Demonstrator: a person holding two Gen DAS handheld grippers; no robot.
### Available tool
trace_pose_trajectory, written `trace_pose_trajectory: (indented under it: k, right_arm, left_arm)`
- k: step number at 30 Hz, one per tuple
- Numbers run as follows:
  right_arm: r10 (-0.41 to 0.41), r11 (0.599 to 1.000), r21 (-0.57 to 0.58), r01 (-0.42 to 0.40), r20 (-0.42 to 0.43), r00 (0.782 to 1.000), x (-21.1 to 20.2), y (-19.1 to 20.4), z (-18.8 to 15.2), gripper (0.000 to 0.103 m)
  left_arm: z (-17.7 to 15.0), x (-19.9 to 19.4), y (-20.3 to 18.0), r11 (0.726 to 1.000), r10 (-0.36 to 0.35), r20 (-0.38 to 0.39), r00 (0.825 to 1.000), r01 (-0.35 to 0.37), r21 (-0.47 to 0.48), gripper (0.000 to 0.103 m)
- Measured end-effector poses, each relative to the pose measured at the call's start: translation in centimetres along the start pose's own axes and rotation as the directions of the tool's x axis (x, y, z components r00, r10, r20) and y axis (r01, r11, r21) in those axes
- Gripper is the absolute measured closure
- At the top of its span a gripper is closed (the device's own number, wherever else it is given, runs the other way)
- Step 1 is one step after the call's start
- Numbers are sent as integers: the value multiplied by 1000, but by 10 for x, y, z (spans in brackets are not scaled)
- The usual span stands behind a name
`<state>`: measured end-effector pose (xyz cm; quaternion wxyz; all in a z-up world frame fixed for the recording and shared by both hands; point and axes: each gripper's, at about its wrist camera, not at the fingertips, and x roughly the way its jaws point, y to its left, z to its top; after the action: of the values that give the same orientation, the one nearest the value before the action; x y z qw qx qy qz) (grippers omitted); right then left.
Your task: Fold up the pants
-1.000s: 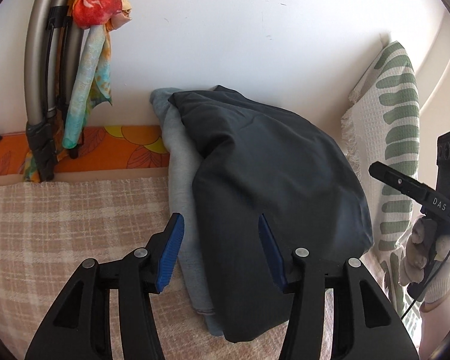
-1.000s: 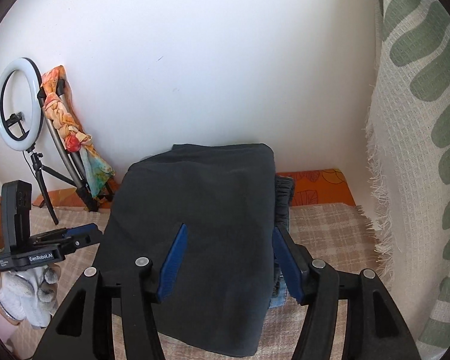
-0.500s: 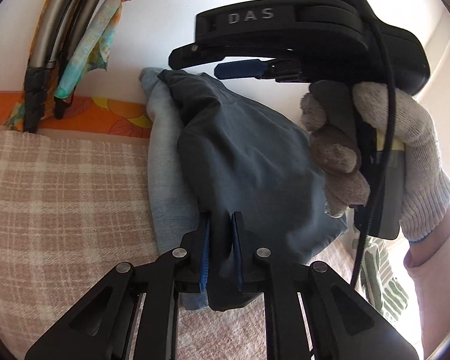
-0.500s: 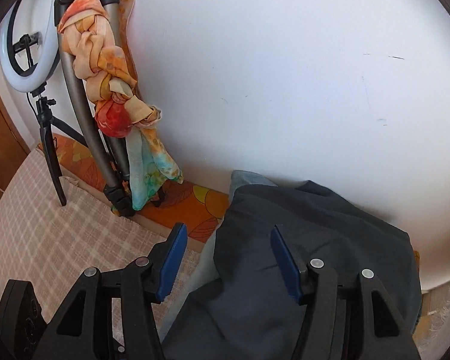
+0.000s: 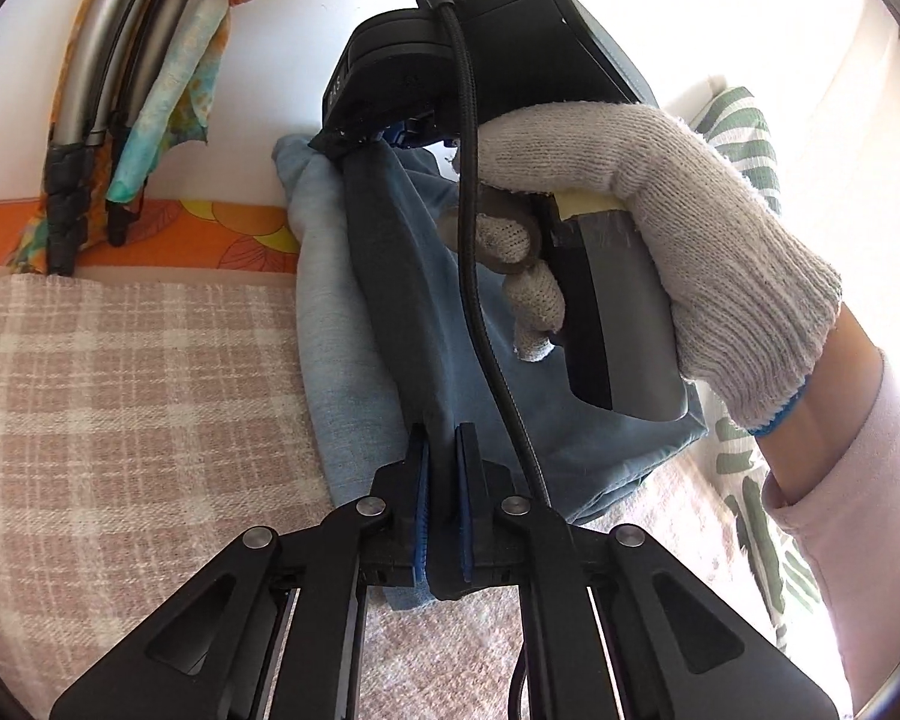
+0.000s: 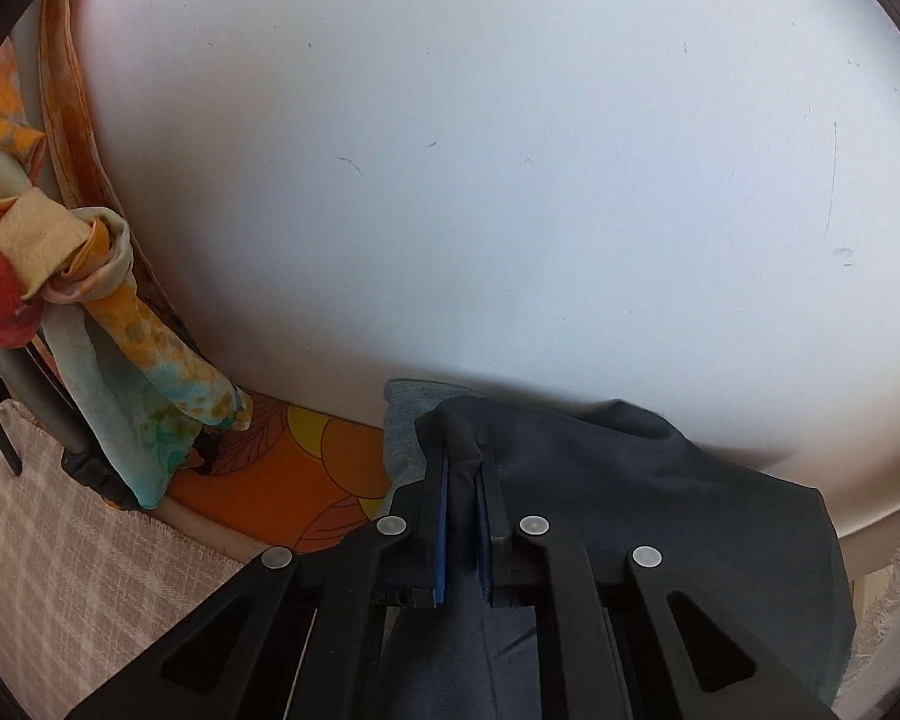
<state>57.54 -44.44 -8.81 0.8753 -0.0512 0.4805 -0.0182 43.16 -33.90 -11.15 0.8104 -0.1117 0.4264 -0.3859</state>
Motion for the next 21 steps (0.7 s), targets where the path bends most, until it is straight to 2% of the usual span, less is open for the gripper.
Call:
trace_pose_trajectory:
  k: [1,2,3,4,7,8,11,15,16,21]
  right_arm:
    - [3,1000,-12,-3,-5,1000,1,1,-2,94]
    - [9,1000,-9,-9,-2,1000,-1,1,-3,85]
    - [25,1000,5,-25,9,1000,-6,-1,-4,78]
    - [39,999,26,-40,27,999,-11,1,-3,64]
    - [65,996,56,-70,88,994,-40,-7,-9,58]
    - [67,995,68,-74,103,992,-52,-11,-12,53]
    - [98,988,102,-117,170,981,-91,-24,-29,43]
    - [90,984,130,-120,217,972,-136,-36,-56,35]
    - [78,985,136,-110,222,972,-146,-38,-65,34]
    - [24,990,126,-57,250,968,-194,-33,-109,22]
  left_arm:
    - [-2,0,2,1000,-5,-18,1000,4,-16,96]
    - [-2,1,5,1000,2,-41,999,-3,-26,89]
    - [-4,-1,6,999,0,-55,998,-2,-34,87]
    - [-5,-3,6,999,2,-64,998,-4,-39,87]
    - [-10,-17,-1,1000,31,-73,997,-31,-1,87]
    - [-12,-23,-4,999,44,-74,996,-43,12,86]
    - [-16,-45,-14,996,74,-65,995,-71,44,78]
    - [-21,-79,-27,991,117,-33,993,-115,71,69]
    - [-22,-89,-30,989,127,-21,992,-125,74,68]
    - [-33,-133,-53,975,184,34,982,-186,118,52]
